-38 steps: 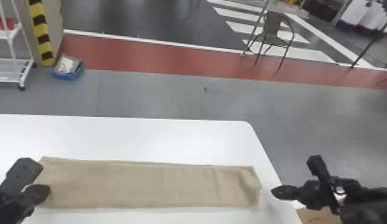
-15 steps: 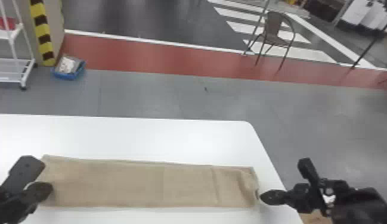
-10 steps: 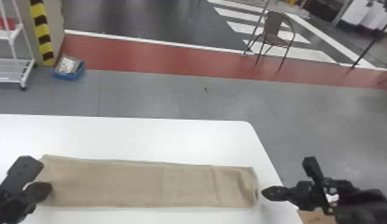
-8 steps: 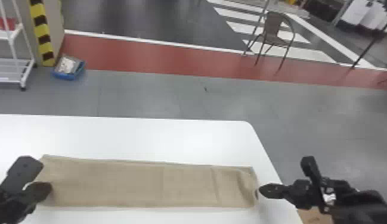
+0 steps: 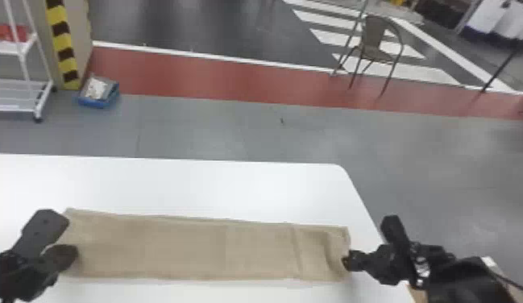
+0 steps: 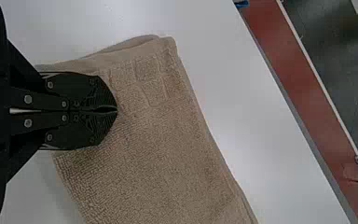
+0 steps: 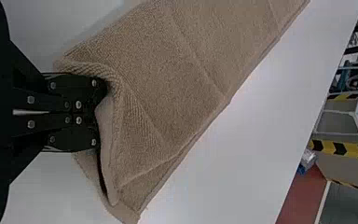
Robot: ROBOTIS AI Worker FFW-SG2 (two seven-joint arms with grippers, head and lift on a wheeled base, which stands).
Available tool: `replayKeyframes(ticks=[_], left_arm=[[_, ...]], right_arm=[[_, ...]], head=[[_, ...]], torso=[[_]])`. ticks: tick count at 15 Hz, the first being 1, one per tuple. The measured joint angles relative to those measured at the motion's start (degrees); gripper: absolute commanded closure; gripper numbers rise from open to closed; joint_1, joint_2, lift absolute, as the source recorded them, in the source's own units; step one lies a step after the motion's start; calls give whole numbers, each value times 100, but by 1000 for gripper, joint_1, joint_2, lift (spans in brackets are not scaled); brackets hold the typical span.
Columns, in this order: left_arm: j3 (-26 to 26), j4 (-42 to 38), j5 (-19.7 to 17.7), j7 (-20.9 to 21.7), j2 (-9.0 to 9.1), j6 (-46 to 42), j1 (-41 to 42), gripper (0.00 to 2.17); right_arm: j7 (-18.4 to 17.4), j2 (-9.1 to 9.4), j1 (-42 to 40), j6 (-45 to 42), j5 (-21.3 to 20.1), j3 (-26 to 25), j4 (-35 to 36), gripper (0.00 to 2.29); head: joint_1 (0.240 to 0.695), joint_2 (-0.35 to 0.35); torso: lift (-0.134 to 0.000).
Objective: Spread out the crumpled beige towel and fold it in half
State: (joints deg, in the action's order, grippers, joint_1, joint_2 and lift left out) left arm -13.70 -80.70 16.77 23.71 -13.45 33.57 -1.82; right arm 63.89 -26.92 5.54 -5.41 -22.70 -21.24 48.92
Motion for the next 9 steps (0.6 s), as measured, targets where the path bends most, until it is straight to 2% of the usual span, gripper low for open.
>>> replayKeyframes(ticks=[2,4,9], left_arm=[[5,3,6,3,-1,15,-2,1504],[20,14,9,-5,-5,29,-12,1504],[34,126,10,-21,2,29,-147,1504]], right_arm=[[335,6,85,125,-50,66,-18,1598],[563,-76,125,284,-116,75,-52,1598],[718,-328,86,378,-155,77,-165,1598]], head=[[695,-298],[695,-299],[695,-330]], torso=[[0],[0],[0]])
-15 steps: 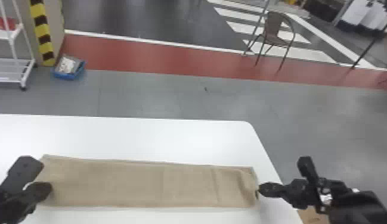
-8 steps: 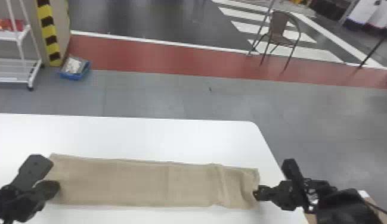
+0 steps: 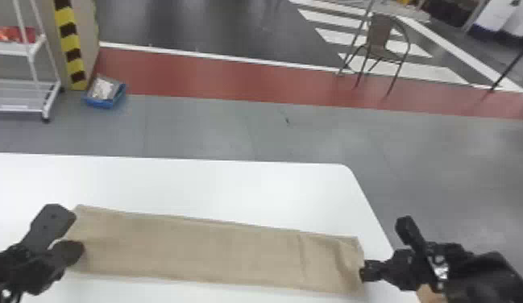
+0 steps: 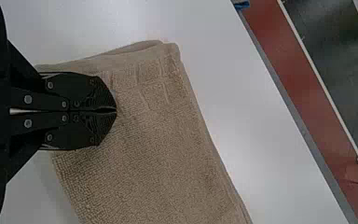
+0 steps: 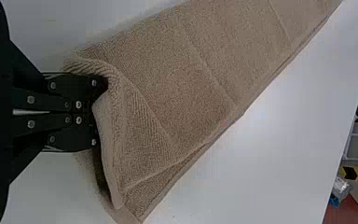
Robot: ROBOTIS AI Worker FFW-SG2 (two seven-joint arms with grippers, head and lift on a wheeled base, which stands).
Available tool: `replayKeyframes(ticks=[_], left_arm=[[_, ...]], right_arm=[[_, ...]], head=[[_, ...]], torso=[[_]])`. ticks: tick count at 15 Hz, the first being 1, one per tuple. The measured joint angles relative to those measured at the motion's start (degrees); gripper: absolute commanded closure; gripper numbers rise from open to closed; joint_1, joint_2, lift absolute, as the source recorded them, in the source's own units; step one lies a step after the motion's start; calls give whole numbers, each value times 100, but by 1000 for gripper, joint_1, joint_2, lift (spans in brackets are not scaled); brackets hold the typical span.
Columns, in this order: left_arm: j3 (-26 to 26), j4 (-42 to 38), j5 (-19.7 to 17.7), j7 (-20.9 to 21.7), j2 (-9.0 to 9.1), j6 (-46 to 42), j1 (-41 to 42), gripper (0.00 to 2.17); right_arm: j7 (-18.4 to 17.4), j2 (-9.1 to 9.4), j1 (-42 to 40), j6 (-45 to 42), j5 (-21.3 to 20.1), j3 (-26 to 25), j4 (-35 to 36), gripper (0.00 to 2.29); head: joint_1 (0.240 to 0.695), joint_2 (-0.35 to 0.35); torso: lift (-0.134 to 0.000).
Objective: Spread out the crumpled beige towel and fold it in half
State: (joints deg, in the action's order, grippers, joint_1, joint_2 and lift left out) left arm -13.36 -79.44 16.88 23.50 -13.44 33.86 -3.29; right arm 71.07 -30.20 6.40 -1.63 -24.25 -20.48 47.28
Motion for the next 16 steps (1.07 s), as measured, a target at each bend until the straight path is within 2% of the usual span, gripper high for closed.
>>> replayKeyframes(ticks=[5,12,14,16], left_arm=[[33,113,-9,-30,2,-14,-53,1504],[61,216,-10,-31,-1,-15,-150,1504],[65,218,-23,-22,-1,-15,-152,1504],[68,218,-28,-11,-1,-4,-150,1504]], right_arm=[[2,-231,-17,2,4,-11,-99,1598],[87,-456,-25,-7,76,-83,-223,1598],[290,-481,-27,-1,175,-255,-220,1598],[421,-470,-131,-20,518,-557,-17,1598]], head=[[695,-350],[695,-350],[695,-350],[695,-350]], torso=[[0],[0],[0],[0]])
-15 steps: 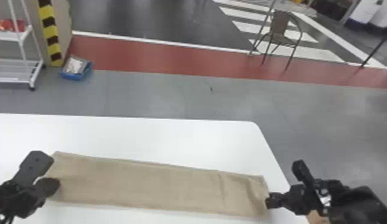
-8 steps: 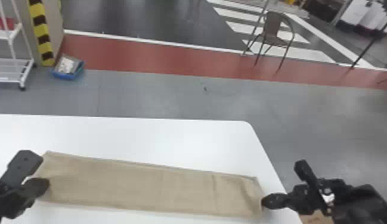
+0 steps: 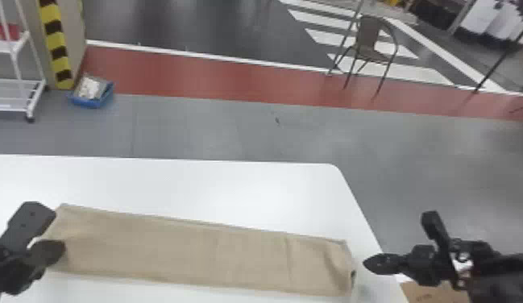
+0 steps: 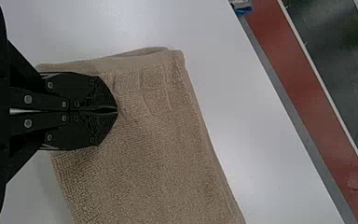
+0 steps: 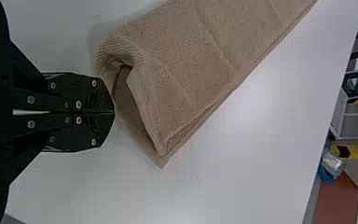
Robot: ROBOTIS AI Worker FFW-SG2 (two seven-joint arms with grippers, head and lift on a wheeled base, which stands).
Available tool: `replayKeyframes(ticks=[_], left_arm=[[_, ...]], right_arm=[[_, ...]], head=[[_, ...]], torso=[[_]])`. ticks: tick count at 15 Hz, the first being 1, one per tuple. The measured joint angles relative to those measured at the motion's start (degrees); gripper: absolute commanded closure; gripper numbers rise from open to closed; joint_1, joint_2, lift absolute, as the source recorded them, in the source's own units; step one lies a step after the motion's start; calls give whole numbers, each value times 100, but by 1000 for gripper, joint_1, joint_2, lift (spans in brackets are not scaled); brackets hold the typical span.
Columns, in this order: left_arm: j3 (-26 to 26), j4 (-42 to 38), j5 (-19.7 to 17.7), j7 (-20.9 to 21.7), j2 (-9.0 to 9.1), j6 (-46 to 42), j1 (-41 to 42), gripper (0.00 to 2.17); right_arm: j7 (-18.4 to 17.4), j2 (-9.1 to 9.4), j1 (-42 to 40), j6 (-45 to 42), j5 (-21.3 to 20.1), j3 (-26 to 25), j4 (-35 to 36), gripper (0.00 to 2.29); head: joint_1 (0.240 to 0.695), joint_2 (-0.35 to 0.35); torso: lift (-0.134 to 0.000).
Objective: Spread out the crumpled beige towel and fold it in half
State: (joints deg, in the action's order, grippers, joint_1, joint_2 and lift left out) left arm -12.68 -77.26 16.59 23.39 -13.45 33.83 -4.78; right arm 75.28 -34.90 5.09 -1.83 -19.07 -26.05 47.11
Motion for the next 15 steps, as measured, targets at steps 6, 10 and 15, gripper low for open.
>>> replayKeyframes(ticks=[6,10,15], left_arm=[[-83,-25,46,11,54,129,3,1504],[-116,-51,64,16,84,180,3,1504],[-154,-60,85,16,107,197,-3,1504]], right_arm=[[-349,252,-106,-240,-3,17,220,1598],[-545,417,-105,-229,-212,305,182,1598],[-454,570,-97,-174,-274,377,264,1440]], head=[[695,-350],[695,-346],[695,-327]], torso=[[0],[0],[0]])
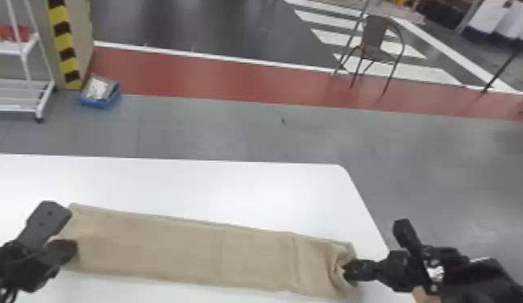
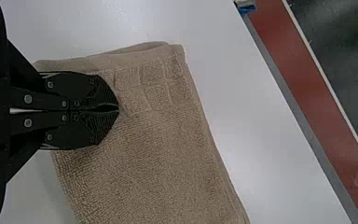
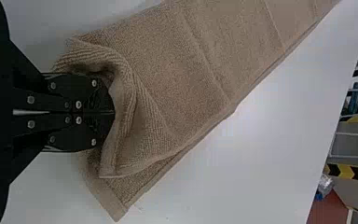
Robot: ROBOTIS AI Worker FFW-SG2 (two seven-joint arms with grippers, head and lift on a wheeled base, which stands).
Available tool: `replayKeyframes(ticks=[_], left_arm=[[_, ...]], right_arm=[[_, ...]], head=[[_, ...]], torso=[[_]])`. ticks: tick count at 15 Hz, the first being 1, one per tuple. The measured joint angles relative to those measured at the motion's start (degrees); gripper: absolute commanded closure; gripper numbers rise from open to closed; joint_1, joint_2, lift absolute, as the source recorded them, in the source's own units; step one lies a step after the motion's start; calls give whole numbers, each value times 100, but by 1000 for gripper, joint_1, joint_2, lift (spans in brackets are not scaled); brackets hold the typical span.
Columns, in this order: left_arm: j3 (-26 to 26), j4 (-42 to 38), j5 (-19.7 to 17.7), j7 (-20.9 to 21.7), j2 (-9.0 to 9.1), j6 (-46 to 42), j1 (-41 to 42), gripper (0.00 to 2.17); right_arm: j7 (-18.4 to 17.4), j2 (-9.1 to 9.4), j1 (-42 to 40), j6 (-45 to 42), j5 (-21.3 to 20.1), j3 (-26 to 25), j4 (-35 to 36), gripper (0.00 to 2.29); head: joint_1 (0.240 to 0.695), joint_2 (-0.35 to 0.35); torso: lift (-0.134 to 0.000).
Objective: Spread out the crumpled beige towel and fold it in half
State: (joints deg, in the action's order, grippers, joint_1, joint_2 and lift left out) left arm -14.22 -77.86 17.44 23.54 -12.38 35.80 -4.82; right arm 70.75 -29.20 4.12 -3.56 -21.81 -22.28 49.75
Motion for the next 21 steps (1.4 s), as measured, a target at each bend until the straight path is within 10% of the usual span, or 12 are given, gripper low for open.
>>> replayKeyframes(ticks=[2,3,17,21], left_arm=[[13,-4,5,0,-3,23,2,1517],[30,-15,9,2,-16,71,12,1531],[-3,-79,92,72,5,145,-14,1531],[-28,-79,101,72,16,143,-37,1531]], right_arm=[[150,-2,-24,140,102,-280,201,306],[291,-3,-40,269,217,-466,332,262],[739,-64,0,3334,408,33,934,383],[739,75,55,3345,475,59,931,1241]], head=[[695,-334],[695,-336],[695,-338],[695,-318]], torso=[[0],[0],[0],[0]])
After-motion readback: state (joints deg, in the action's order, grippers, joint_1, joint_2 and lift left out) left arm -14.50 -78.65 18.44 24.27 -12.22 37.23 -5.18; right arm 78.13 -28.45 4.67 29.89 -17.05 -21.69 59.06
